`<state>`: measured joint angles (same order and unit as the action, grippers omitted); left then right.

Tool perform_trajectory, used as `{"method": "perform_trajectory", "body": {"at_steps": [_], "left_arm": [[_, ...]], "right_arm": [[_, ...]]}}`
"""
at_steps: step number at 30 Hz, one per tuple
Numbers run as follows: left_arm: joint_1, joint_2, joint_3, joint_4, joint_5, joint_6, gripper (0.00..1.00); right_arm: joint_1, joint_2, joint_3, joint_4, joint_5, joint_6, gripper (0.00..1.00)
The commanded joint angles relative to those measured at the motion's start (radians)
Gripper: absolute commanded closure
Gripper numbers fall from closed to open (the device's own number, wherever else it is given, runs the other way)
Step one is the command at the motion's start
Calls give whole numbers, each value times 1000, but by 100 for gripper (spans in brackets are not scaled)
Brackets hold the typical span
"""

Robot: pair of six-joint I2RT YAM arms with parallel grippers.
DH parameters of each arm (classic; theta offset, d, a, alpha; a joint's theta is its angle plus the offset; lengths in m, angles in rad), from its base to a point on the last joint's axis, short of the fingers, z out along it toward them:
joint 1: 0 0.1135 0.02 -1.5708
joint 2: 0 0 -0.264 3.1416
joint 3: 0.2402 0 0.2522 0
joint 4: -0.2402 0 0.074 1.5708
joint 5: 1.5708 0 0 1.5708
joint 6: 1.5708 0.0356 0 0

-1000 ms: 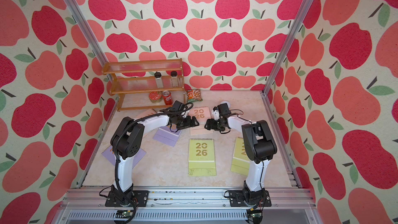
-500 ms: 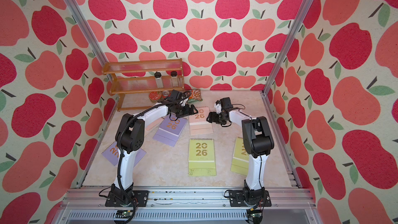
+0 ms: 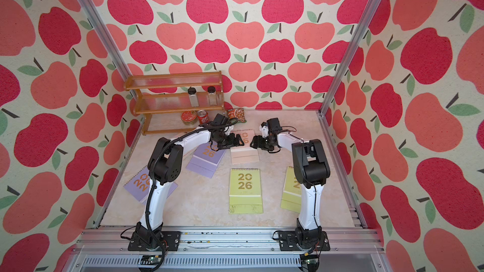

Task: Stack the calendars
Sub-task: Move the calendar to the center of the board, then pick up the calendar at the center of the board.

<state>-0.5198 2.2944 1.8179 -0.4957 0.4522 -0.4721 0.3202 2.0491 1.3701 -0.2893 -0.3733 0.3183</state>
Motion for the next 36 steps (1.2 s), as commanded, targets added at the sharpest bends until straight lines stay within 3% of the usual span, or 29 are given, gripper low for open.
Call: {"method": "perform_trajectory", "body": {"at_steps": [1,16,26,36], "left_arm": [[2,42,52,-51,-11,16,8],[1,97,67,-44,34,3,8],[20,101,33,4,96,-15,9],[24,102,32,4,114,2,10]], "right_arm": [[-4,38,24,-28,-31,-11,25],[5,69,13,65,-177,64,29],[-25,-74,-119,320,-322,243,39],[-32,-125,-170,395,-370,318,47]]}}
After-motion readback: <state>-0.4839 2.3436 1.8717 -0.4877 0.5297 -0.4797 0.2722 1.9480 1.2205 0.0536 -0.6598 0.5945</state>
